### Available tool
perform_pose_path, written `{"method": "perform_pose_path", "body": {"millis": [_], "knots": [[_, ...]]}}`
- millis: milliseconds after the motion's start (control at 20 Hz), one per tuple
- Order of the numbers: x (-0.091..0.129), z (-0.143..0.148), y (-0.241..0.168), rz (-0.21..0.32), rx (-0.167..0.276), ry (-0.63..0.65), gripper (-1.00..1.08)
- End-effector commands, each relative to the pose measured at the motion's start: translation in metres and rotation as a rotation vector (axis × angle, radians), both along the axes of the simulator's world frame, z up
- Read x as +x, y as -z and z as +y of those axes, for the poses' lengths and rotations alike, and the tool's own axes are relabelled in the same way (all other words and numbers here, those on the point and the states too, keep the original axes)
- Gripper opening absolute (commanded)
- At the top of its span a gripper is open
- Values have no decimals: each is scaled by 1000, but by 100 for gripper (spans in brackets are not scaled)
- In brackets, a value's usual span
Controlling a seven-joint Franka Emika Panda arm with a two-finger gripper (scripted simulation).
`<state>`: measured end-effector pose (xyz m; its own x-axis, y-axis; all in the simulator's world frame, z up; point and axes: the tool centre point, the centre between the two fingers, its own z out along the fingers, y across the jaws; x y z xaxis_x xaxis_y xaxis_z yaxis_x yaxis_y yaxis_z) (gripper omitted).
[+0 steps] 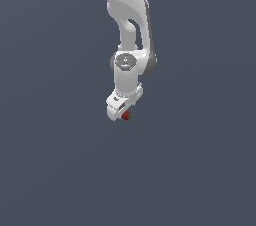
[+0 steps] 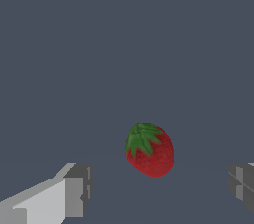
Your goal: Pick up the object and move it to a goal position.
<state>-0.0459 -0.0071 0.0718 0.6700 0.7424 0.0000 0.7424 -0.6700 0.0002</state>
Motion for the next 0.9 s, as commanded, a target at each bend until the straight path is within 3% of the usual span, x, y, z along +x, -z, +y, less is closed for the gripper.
{"method": "perform_pose_path", "body": {"millis": [0,700,750,850], "knots": [[0,0,4,0,0,-1,100],[-1,0,49,0,0,-5,100],[-1,0,49,0,0,-5,-100],[-1,0,49,0,0,-5,-100]]}}
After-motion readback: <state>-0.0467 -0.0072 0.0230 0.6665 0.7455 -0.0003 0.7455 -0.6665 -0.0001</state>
